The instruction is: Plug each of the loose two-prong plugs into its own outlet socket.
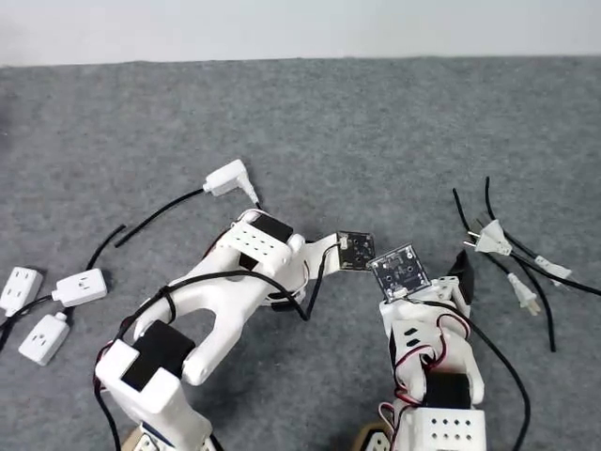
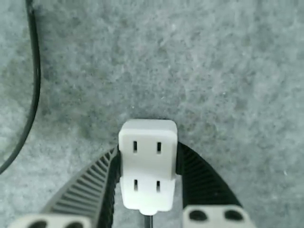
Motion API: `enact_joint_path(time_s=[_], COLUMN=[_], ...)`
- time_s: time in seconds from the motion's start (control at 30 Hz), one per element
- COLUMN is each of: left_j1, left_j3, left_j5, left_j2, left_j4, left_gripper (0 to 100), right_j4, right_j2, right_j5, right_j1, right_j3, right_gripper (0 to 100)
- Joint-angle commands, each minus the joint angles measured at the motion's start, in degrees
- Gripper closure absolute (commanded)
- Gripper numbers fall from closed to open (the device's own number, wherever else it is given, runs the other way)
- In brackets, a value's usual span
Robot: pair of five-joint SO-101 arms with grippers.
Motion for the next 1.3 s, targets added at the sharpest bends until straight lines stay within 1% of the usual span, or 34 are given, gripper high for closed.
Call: enact_joint_path(time_s=[0.0, 0.07, 0.1, 0.23, 0.33, 0.5, 0.6, 0.73, 0.8, 0.93, 1.07, 1.13, 1.2, 1.27], left_j1=[1.76, 1.58, 1.67, 1.76, 0.62, -1.93, -2.90, -3.08, -2.99, -4.40, -8.79, -11.87, -14.51, -16.18], left_j3=[-1.19, -1.89, -2.24, -6.73, -12.88, -24.66, -30.99, -37.41, -38.20, -34.42, -24.84, -17.63, -8.31, 2.33], left_j5=[4.92, 4.75, 4.75, 3.34, 3.16, 3.08, 3.08, 3.25, 4.04, 7.38, 15.65, 19.69, 22.68, 24.09], left_j2=[-0.09, -0.09, -0.09, -0.09, -0.09, -0.09, -0.09, -4.04, -8.35, -19.34, -30.77, -37.19, -44.75, -53.45], left_j4=[0.62, 1.67, 2.29, 6.86, 12.31, 21.98, 27.78, 34.90, 36.66, 36.66, 35.43, 32.53, 27.16, 21.10], left_gripper=[79, 70, 68, 70, 70, 70, 71, 74, 74, 74, 74, 74, 74, 74], right_j4=[-1.27, -1.27, -1.27, -1.27, -0.92, -1.27, -1.71, -2.42, -2.42, -3.74, -4.70, -4.26, -4.00, -3.38], right_j2=[0.40, 0.40, 0.40, 0.40, 0.40, 0.31, 0.31, 0.31, 0.31, 0.31, 0.40, 0.40, 0.40, 0.40], right_j5=[0.26, 0.26, 0.26, 0.26, -0.09, -6.68, -8.00, -8.26, -8.18, -8.09, -7.82, -6.33, -4.57, -4.31], right_j1=[0.57, 0.57, 0.57, 0.75, 0.92, 6.55, 7.69, 7.87, 7.69, 7.34, 1.80, 0.40, 0.40, 0.48], right_j3=[0.44, 0.44, 0.44, 0.44, -0.26, -2.11, -2.37, -2.02, -1.93, -0.79, 0.97, 0.97, 1.05, 1.05], right_gripper=[64.5, 64.5, 64.5, 64.5, 64.5, 64.5, 64.5, 64.5, 64.5, 64.5, 64.5, 64.5, 64.5, 64.5])
